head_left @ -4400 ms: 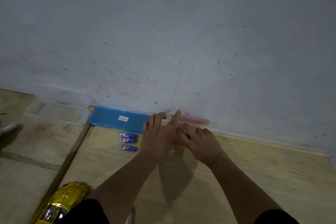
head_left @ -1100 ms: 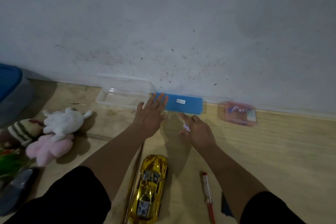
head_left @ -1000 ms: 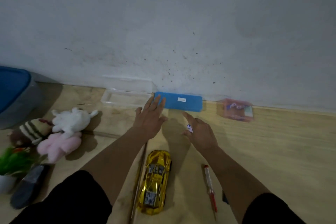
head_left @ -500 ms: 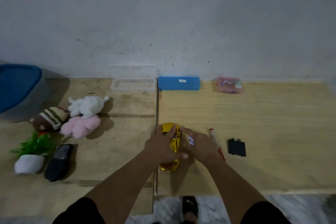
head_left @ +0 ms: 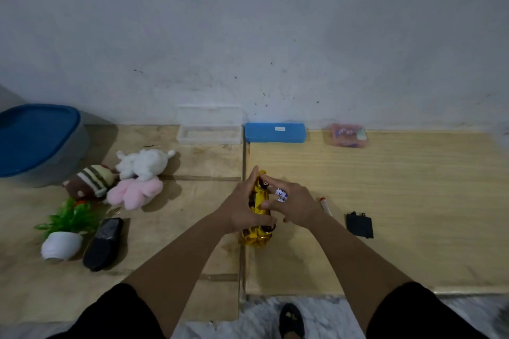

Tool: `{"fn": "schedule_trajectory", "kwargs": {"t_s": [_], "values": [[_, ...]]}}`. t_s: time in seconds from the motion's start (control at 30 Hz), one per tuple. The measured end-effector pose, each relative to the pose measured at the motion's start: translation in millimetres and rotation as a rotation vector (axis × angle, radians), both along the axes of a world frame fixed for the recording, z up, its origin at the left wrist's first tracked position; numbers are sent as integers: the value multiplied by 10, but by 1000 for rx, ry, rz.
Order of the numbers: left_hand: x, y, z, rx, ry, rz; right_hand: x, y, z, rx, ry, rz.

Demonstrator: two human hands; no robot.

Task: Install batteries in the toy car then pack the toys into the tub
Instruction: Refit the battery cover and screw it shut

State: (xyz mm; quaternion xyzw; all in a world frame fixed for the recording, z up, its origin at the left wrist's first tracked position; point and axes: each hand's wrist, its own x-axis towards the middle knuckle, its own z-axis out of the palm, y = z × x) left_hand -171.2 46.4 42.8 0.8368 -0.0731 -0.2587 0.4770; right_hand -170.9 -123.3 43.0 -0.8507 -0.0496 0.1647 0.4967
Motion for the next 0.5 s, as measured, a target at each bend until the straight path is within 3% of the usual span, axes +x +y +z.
{"fn": "schedule_trajectory", "kwargs": {"t_s": [0.13, 0.37, 0.5], "values": [[22, 62, 216, -314, 80, 102, 127, 19, 338, 75, 42, 22], [103, 111, 424, -620, 202, 257, 204, 7, 608, 149, 83, -50], [88, 65, 480, -696, 253, 251, 198, 8, 669, 168, 127, -29]]}}
